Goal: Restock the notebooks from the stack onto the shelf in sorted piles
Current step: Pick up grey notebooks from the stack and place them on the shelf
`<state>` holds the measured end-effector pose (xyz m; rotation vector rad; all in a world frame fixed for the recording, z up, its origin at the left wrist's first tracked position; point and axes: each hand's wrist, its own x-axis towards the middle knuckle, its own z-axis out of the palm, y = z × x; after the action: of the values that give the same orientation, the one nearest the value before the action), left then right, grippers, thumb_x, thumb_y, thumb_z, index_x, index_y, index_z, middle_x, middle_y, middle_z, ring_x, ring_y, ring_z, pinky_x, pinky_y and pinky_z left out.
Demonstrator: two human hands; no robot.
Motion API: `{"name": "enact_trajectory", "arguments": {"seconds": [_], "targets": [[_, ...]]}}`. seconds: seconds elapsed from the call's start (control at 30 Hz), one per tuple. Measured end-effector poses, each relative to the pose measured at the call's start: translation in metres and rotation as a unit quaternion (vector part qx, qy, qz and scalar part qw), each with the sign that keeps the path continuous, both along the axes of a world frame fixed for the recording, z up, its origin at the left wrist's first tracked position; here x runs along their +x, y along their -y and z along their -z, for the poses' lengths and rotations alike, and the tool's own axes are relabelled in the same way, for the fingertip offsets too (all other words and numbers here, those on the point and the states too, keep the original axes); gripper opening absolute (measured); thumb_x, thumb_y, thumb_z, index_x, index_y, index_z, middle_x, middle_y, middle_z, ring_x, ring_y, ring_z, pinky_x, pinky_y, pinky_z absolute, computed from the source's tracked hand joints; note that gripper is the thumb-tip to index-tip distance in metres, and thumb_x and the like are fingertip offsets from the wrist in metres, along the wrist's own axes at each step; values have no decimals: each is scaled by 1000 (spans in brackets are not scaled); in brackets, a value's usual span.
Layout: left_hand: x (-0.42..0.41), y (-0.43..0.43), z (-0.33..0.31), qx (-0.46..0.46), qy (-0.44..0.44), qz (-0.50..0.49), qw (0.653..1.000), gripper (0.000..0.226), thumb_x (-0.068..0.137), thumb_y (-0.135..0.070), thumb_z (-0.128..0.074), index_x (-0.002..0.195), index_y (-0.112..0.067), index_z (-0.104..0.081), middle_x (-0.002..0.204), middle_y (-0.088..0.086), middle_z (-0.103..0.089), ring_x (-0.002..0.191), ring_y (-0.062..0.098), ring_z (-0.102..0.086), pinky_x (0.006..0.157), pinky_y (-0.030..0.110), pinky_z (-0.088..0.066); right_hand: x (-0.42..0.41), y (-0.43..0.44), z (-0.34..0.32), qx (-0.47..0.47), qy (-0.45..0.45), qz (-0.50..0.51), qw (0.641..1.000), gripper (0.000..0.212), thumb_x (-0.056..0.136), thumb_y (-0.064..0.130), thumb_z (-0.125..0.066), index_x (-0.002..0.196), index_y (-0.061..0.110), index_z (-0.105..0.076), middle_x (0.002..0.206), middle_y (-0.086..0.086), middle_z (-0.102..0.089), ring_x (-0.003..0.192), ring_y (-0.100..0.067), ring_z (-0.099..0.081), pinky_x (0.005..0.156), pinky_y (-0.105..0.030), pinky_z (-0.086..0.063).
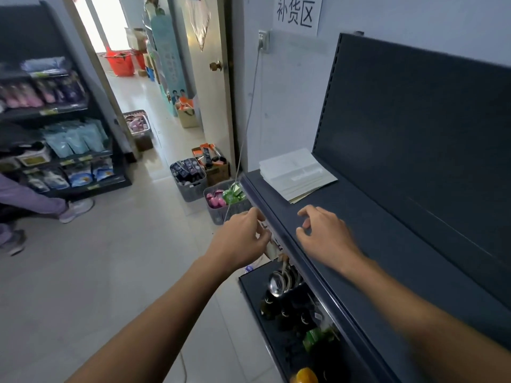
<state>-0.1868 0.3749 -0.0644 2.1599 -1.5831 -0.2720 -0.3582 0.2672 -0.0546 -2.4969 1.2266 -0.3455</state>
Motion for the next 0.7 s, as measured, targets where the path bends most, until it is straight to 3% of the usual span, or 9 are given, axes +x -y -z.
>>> {"name": "enact_trajectory", "arguments": {"seconds": [0.43, 0.7], "targets": [[177, 83, 1, 7, -20, 119, 993, 34, 95, -40, -57, 124, -23, -55, 102, -13, -64, 97, 10, -62, 88, 39, -56, 122, 61, 15, -1, -1, 148, 989, 25, 93, 35, -58, 118, 32, -56, 92, 20, -54, 82, -12, -58, 70, -30, -42], [221, 138, 11, 32, -20, 187, 982, 31, 95, -39, -55, 122, -25, -56, 102, -12, -64, 90, 10, -62, 83, 37, -56, 158, 75, 26, 10, 24, 226, 974, 21, 90, 28, -55, 111, 27, -58, 96, 13, -57, 84, -15, -57, 72, -35, -51]]}}
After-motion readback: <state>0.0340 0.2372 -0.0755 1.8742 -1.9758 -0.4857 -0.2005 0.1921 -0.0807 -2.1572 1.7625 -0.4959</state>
